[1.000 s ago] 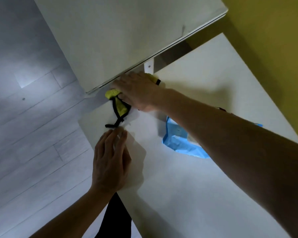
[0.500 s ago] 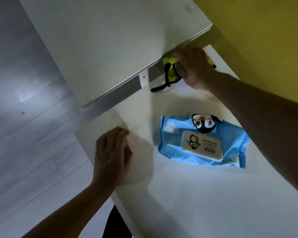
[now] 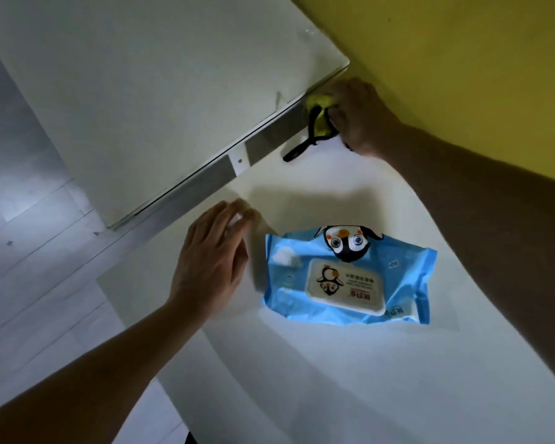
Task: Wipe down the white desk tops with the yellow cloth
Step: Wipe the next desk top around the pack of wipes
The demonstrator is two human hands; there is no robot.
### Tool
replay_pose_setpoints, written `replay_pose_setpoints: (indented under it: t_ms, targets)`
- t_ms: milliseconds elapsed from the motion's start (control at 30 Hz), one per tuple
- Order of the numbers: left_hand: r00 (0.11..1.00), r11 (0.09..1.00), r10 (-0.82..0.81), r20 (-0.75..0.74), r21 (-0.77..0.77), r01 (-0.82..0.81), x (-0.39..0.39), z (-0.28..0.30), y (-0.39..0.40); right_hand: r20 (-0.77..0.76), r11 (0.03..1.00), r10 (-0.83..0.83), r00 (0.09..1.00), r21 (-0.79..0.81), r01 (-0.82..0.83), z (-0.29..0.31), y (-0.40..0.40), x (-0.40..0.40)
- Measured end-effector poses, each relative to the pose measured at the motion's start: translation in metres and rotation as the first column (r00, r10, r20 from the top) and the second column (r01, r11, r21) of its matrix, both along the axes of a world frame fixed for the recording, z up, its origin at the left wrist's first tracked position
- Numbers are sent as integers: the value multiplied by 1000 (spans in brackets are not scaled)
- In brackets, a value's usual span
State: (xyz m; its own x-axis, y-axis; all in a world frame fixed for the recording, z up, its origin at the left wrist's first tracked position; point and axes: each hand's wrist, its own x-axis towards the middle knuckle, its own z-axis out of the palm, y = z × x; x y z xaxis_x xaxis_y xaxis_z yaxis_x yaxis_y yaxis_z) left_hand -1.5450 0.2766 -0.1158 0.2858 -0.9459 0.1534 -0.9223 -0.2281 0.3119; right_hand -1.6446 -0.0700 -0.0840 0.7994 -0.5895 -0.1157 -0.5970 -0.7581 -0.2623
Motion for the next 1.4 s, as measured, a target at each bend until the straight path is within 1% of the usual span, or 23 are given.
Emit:
replay_pose_setpoints:
  t_ms: [33,100,133,200,267,333,400,467,600,700,800,933,1033,1100,1167,1233,1300,1367,1400]
  targets:
    - [1000,1000,6,4,-3,-6,-1,2,-1,12,999,-32,999,24,31,2,3,1]
    - [1000,1000,23,14,-14,-22,-3,10,-6,29,997,-72,997,-16,72,3,13,2]
    - [999,999,34,23,-19,-33,-3,14,-11,34,998,-54,998,-43,56,3,18,2]
    - [999,1000,15,28,-6,-15,1,21,-30,44,995,62,997,-76,-59,2,24,4]
    - [998,997,-69,11,20,68,5,27,-55,42,981,183,982,-79,-179,-2,26,6]
    - [992,991,-129,2,21,129,7,32,-81,36,978,194,980,-80,-191,-4,19,2]
    - [984,984,-174,30,33,173,9,38,-101,108,993,96,989,-80,-88,-6,9,-6]
    - [976,977,-210,59,61,207,15,42,-113,173,997,-68,983,-26,73,-7,1,-10]
    - [969,967,-242,53,99,236,22,47,-127,167,961,-277,946,63,271,-8,5,-3]
    - [958,945,-287,-2,164,283,16,56,-143,172,934,-353,919,127,335,-5,10,-1]
    - [937,905,-340,-75,247,348,1,69,-166,167,909,-409,897,162,385,-3,17,-15]
    - [889,826,-451,-83,337,451,-16,71,-186,151,901,-427,892,158,404,-6,29,-57]
    - [871,796,-488,-65,376,474,-26,64,-186,157,889,-455,877,144,435,-8,34,-69]
    - [864,764,-503,-25,454,458,-32,59,-182,158,863,-504,849,136,487,-8,34,-66]
    - [878,741,-477,-32,524,421,-34,56,-179,138,840,-541,829,134,526,-7,31,-60]
    - [891,731,-451,-60,548,407,-35,54,-179,114,829,-557,823,136,543,-6,24,-49]
    - [893,730,-445,-72,549,408,-34,52,-182,115,788,-611,783,181,589,0,13,-32]
    - [892,731,-444,-83,542,414,-31,51,-184,98,703,-700,707,268,658,7,2,-14]
    - [895,734,-438,-86,540,411,-31,52,-184,96,682,-716,691,306,664,8,-1,-7]
